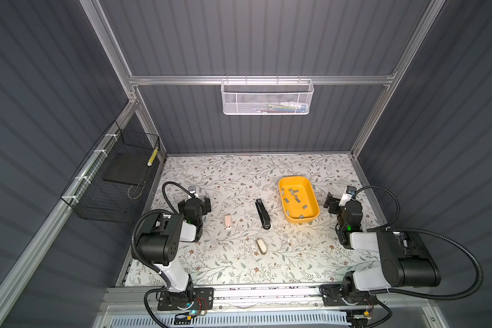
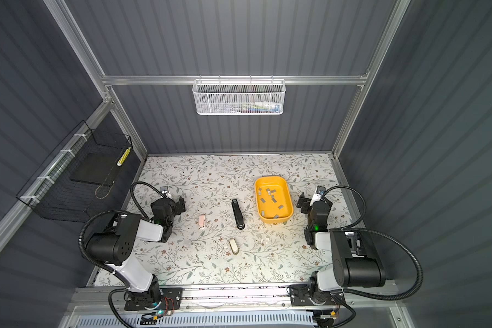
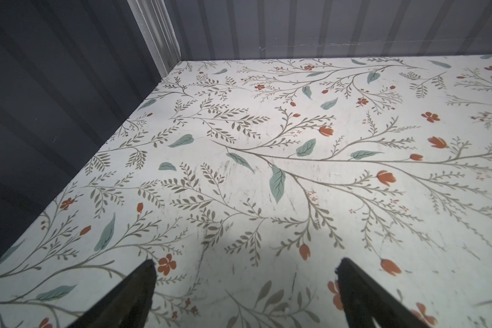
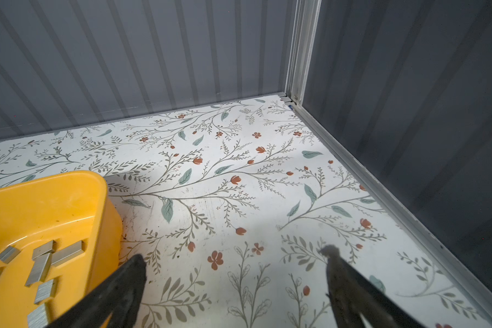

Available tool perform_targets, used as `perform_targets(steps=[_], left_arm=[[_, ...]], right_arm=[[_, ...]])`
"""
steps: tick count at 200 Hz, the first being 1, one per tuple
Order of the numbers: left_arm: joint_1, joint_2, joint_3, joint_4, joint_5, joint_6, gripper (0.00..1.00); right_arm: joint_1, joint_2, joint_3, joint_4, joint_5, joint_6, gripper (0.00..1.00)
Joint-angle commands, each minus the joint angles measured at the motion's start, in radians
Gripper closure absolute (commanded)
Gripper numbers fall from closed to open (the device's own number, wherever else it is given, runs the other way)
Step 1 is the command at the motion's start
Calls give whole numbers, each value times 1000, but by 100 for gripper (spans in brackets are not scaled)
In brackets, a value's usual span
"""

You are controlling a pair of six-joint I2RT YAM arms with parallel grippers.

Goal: Load the staples into the stapler

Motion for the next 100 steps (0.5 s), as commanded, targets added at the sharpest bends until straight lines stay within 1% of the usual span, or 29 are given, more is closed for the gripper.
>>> perform_targets(steps=[1, 13, 60, 82, 91, 100], left_arm=[[7, 5, 10, 3, 10, 17, 0], [26, 3, 15, -11, 46, 8, 0], [25, 3, 12, -5, 45, 9, 0], [25, 2, 11, -3, 45, 8, 0], [24, 0, 7, 11, 33, 9, 0], [16, -31, 4, -2, -3, 10, 0]], right_arm=[[-5, 3, 9, 21, 14, 4, 1], [-5, 6, 10, 21, 14, 5, 1], [-5, 3, 5, 26, 11, 1, 1], [-4, -5, -42, 112, 0, -5, 1], [-3, -29, -68, 147, 25, 6, 1], [-4, -75, -83, 108, 31, 14, 1]])
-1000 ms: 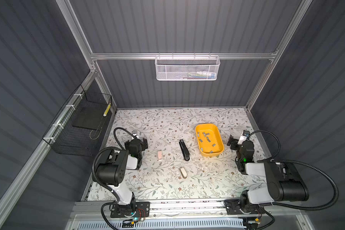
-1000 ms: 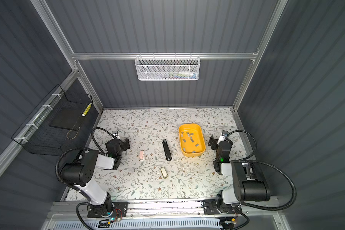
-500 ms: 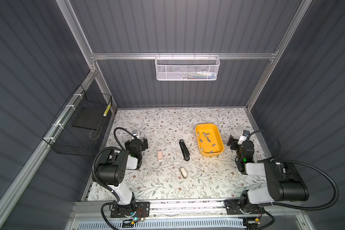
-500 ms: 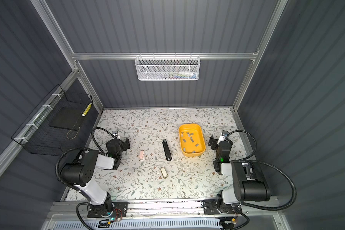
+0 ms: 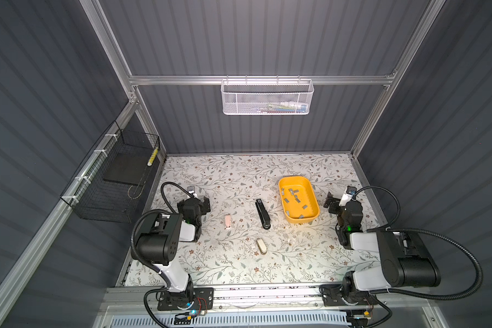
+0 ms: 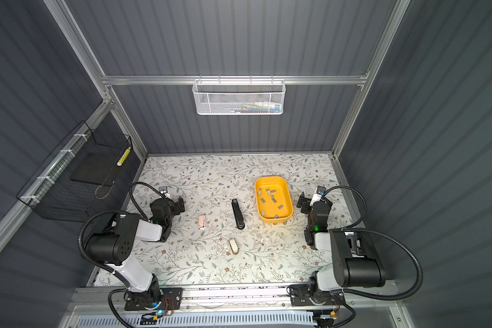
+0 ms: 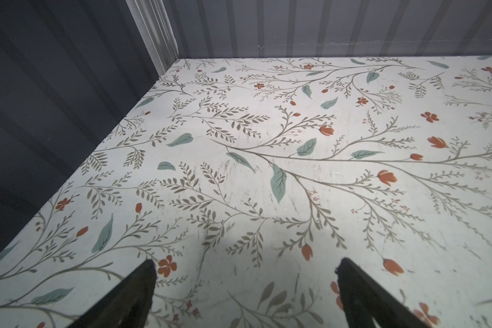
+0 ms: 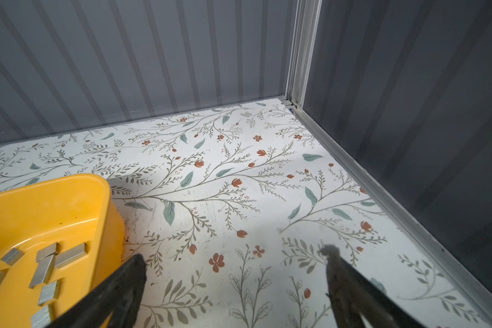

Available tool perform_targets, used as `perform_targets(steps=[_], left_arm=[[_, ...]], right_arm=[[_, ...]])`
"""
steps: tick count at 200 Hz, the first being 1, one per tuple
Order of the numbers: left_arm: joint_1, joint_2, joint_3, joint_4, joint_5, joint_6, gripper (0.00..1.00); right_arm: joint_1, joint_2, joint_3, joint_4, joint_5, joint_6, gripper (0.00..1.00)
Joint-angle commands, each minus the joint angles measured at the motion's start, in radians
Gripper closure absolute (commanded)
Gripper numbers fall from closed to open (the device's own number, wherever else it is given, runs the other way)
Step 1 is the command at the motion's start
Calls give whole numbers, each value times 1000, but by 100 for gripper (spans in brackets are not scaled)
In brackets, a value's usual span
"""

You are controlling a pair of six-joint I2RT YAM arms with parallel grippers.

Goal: Load the staples into the stapler

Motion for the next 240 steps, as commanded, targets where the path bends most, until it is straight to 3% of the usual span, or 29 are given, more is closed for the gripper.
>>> perform_targets(steps=[1, 24, 35, 50, 63, 70, 83, 98, 107, 122, 150, 164, 182, 201, 211, 240], left_arm=[[-4, -36, 4, -4, -38, 10, 0], [-90, -209, 11, -189, -204, 8, 0], [-124, -281, 11, -224, -236, -6, 0], [-127, -400, 36, -313, -137, -104, 0], [-126, -518, 121, -509, -37, -187, 0], [-125, -566, 178, -616, 17, -211, 0], [-125, -620, 297, -801, 115, -214, 0], [-122, -635, 383, -894, 148, -240, 0], [-122, -632, 425, -925, 155, -256, 0], [-121, -610, 516, -1002, 164, -280, 0], [-120, -584, 696, -1090, 304, -274, 0], [-120, -573, 769, -1073, 403, -271, 0], [-121, -532, 838, -986, 576, -179, 0], [-126, -446, 917, -999, 771, -30, 0], [-181, -401, 931, -1050, 872, 138, 1], [-408, -249, 956, -1335, 914, 693, 8]], right_arm=[[-4, -71, -49, 50, 30, 11, 1], [74, -267, -52, -82, 256, -4, 1], [84, -400, -27, -247, 301, 105, 1], [81, -549, 66, -578, 230, 309, 1], [78, -624, 136, -750, 85, 359, 1], [78, -650, 163, -809, 18, 355, 1], [70, -696, 200, -917, -17, 480, 1], [47, -724, 236, -916, -264, 439, 1], [48, -727, 262, -934, -354, 460, 1], [58, -732, 284, -942, -409, 553, 1], [77, -735, 410, -1076, -462, 619, 1], [81, -738, 490, -1209, -444, 714, 1], [88, -753, 537, -1222, -464, 770, 1], [101, -740, 626, -1305, -411, 667, 1], [104, -730, 645, -1329, -375, 641, 1], [108, -692, 615, -1282, -403, 564, 1]])
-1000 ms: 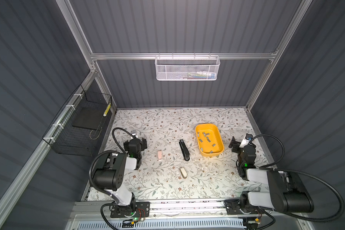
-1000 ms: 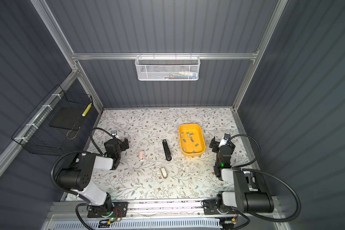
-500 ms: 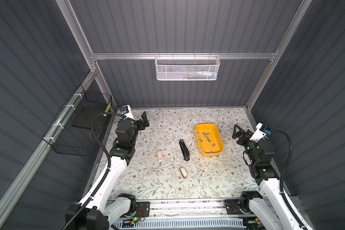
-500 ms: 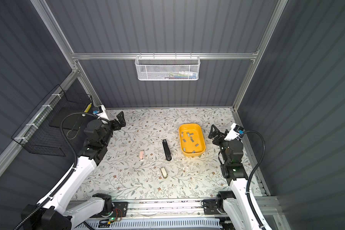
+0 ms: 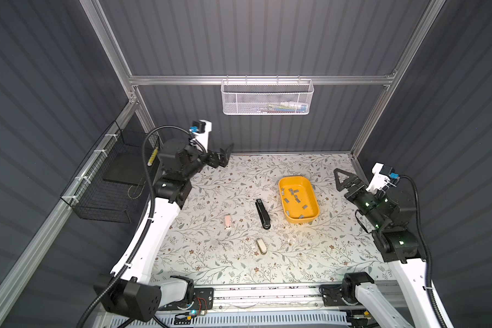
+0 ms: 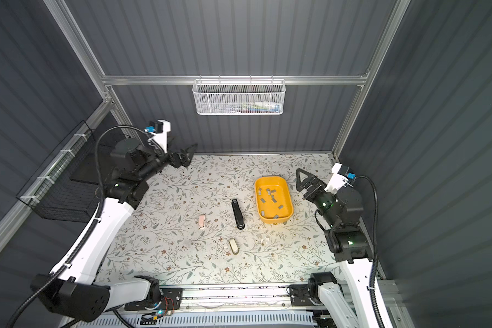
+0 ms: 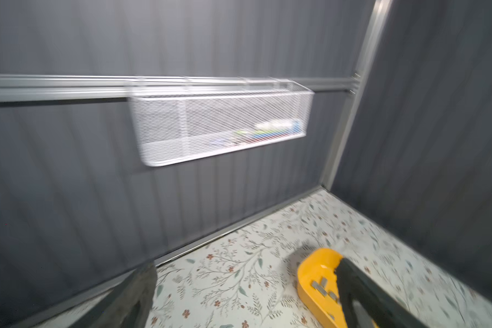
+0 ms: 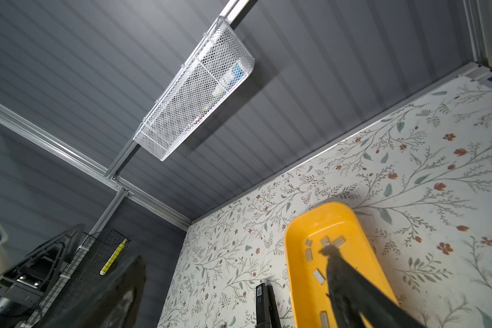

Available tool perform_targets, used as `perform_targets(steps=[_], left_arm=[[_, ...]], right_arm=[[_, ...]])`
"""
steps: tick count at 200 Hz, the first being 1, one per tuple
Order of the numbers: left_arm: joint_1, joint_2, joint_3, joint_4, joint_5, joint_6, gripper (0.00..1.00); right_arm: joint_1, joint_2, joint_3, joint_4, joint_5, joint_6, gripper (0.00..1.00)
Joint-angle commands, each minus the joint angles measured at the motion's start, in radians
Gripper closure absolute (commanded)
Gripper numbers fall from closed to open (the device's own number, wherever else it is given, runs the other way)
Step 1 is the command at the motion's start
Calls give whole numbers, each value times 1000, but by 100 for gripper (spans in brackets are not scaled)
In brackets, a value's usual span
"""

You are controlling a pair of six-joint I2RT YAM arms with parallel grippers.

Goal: Load the staples into the stapler
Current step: 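Reach the left gripper down to the black stapler and grasp its base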

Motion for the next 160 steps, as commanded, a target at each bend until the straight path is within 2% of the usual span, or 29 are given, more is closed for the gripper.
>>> perform_targets(steps=[1, 14, 23, 30, 51, 70, 94, 116, 160], left_arm=[[-157, 130, 9, -302, 177, 544, 8], [-211, 178, -12, -401, 178, 755, 12], [-232, 206, -22, -464, 168, 869, 17], [-238, 229, -28, -498, 158, 930, 20], [-274, 294, -26, -575, 88, 1072, 25], [-316, 373, 9, -669, 44, 1143, 27], [-370, 439, 33, -681, -39, 1202, 29], [-394, 479, 33, -667, -61, 1224, 30], [-422, 559, 76, -677, -188, 1241, 31]], right_arm=[[9, 38, -21, -47, 0, -84, 1], [10, 33, -70, -41, 26, -65, 1], [11, 21, -118, 13, -13, -65, 1], [17, 11, -156, 60, -35, -72, 1], [51, -1, -207, 100, 11, -68, 1], [102, 34, -173, 73, 48, -104, 1], [151, 52, -145, 40, 94, -132, 1], [157, 61, -151, 51, 94, -130, 1], [160, 62, -134, 28, 73, -129, 1]])
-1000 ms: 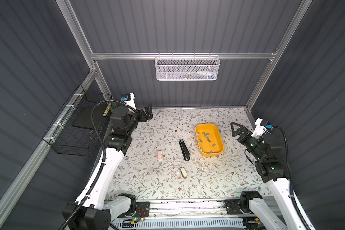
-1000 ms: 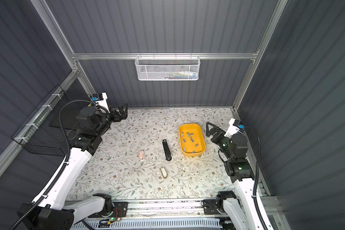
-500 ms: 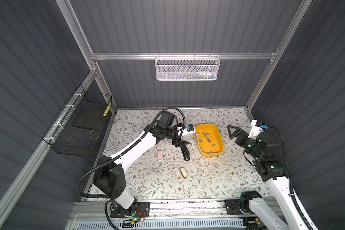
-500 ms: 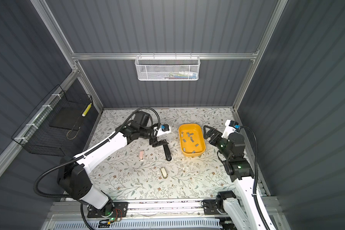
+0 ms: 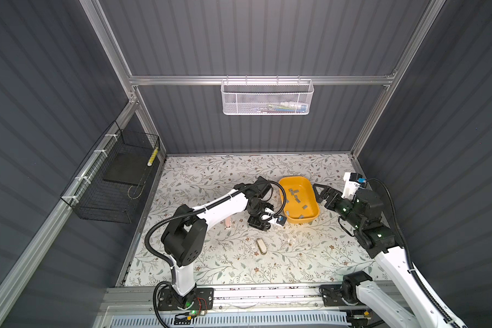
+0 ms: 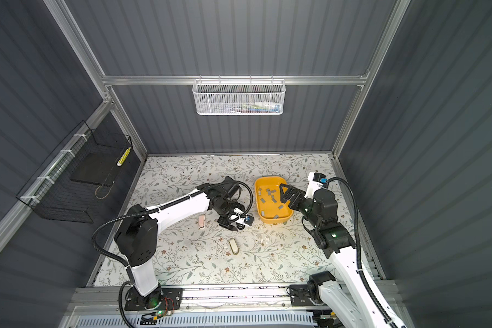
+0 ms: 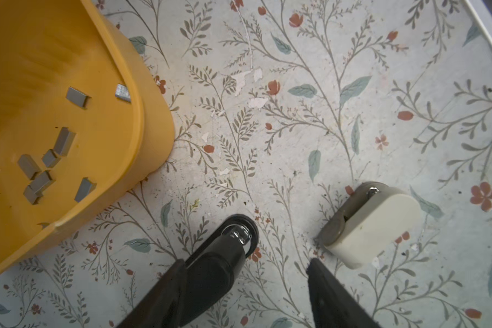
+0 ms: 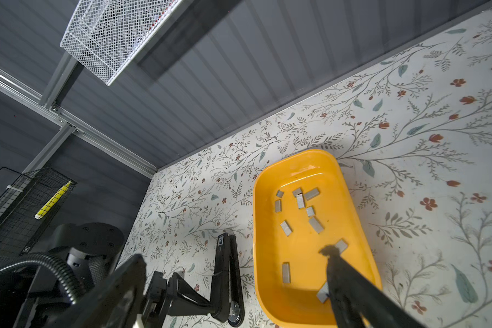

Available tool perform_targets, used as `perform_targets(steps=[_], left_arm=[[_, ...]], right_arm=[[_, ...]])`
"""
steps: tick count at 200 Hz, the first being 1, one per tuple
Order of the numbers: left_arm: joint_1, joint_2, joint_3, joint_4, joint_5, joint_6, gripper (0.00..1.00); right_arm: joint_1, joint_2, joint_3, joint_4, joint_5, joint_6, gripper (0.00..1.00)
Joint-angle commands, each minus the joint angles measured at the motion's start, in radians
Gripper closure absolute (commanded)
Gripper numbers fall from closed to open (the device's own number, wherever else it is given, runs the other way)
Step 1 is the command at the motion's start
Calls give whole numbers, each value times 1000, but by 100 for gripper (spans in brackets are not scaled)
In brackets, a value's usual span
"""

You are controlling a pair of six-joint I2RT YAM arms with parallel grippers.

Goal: Load the staples into the stapler
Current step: 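Reach the left gripper down to the black stapler and grasp its base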

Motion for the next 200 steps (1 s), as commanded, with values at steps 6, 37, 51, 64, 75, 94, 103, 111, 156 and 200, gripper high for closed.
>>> perform_targets(steps=[6, 37, 51, 64, 75, 94, 103, 111, 156, 200], left_arm=[[-9, 33, 33, -17, -100, 45, 31], [-13, 67, 33, 25, -180, 54, 31], [-13, 78, 27, 45, -195, 62, 30], [-13, 88, 29, 49, -188, 64, 30], [-15, 97, 33, 51, -182, 72, 29], [-16, 114, 52, 50, -181, 75, 31], [-17, 123, 66, 37, -174, 75, 33], [-17, 128, 80, 22, -168, 75, 36], [-19, 134, 100, -20, -152, 73, 65], [-19, 105, 70, -18, -158, 77, 61]], right_arm=[[5, -12, 35, -15, -1, -22, 1], [5, -35, 31, -19, 8, -23, 1], [5, -34, 37, -21, -3, -25, 1], [5, -33, 42, -27, -3, -30, 1], [5, -34, 40, -27, 11, -32, 1], [5, -28, 41, -27, 6, -30, 1], [5, -25, 45, -27, 0, -31, 1], [5, -25, 46, -30, 1, -33, 1], [5, -31, 42, -28, 4, -29, 1], [5, -36, 35, -27, 8, -27, 1]])
